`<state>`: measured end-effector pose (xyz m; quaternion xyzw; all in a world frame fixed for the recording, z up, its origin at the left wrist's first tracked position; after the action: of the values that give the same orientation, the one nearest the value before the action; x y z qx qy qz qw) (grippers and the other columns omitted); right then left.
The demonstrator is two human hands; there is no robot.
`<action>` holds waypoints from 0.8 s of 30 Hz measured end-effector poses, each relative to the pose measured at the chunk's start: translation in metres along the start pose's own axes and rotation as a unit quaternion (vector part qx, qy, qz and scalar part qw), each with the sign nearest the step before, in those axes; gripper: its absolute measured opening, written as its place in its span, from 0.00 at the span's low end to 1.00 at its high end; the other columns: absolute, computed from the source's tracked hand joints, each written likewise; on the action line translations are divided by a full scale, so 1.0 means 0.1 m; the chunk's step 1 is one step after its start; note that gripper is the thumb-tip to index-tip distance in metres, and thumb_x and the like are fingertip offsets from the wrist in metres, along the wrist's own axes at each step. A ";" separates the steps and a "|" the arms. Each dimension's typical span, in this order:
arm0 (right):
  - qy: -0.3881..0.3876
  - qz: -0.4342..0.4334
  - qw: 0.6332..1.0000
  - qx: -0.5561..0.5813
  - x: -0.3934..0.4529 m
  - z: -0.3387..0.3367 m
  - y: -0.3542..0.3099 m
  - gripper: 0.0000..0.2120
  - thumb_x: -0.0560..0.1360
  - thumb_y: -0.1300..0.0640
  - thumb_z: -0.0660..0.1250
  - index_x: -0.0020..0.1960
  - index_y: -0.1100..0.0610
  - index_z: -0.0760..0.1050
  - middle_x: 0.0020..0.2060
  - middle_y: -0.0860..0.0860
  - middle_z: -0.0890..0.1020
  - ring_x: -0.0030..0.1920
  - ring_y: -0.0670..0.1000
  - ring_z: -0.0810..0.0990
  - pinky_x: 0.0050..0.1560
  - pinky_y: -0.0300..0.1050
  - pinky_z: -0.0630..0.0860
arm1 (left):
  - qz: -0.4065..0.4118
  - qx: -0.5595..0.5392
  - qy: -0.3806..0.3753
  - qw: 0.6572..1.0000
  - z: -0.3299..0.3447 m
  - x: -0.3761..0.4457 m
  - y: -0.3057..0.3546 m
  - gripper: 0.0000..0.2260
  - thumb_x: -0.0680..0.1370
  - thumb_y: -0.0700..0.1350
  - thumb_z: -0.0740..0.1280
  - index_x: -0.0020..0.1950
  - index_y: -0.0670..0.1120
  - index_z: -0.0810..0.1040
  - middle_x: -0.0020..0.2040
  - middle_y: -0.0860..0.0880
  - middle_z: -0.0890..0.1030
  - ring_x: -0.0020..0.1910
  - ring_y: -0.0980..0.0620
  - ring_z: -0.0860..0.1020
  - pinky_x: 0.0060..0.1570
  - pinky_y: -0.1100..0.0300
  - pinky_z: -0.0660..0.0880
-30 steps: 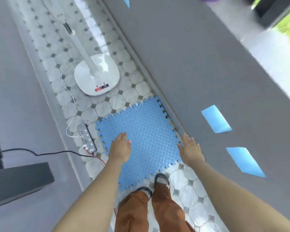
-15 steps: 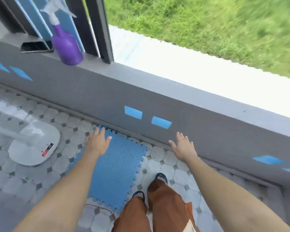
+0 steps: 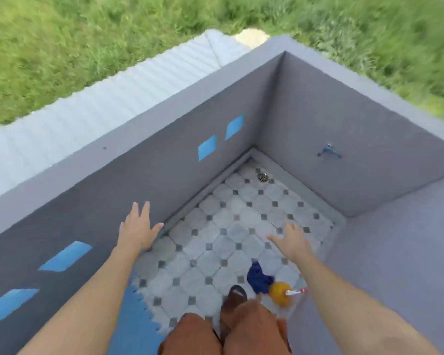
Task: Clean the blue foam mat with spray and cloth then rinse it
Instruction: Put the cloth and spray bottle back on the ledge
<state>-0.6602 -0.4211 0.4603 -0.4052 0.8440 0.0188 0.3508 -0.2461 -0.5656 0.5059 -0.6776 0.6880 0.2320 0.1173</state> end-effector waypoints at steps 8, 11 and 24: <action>0.058 0.191 0.960 0.196 -0.46 0.14 1.87 0.40 0.76 0.44 0.67 0.80 0.54 0.50 0.76 0.60 0.60 0.75 0.62 0.62 0.72 0.55 0.62 | 0.187 0.053 -0.095 0.976 0.86 0.14 2.13 0.33 0.80 0.57 0.59 0.79 0.47 0.48 0.79 0.42 0.46 0.74 0.40 0.61 0.69 0.44 0.63; 0.079 0.248 0.930 0.261 -0.55 0.40 2.16 0.38 0.78 0.45 0.65 0.79 0.57 0.51 0.78 0.56 0.59 0.76 0.59 0.60 0.73 0.53 0.61 | 0.233 0.095 -0.120 0.960 1.27 0.25 2.52 0.32 0.80 0.57 0.58 0.79 0.46 0.49 0.79 0.41 0.47 0.73 0.40 0.62 0.69 0.43 0.63; 0.117 0.395 0.805 0.428 0.88 3.28 3.14 0.27 0.80 0.63 0.60 0.77 0.56 0.59 0.71 0.56 0.71 0.70 0.59 0.70 0.67 0.45 0.66 | 0.358 0.202 -0.220 0.885 4.73 1.29 3.09 0.17 0.81 0.46 0.60 0.68 0.45 0.72 0.69 0.44 0.71 0.67 0.41 0.68 0.64 0.47 0.68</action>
<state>-0.7272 -0.1655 0.0801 0.1552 0.8882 -0.2546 0.3496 -0.6306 -0.4610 0.0849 -0.2786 0.8724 0.2572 0.3085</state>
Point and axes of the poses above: each hand's wrist, its own x-axis towards the middle knuckle, its own z-axis out of the palm, y = z × x, the point moved 9 cm from there along x, towards the middle knuckle
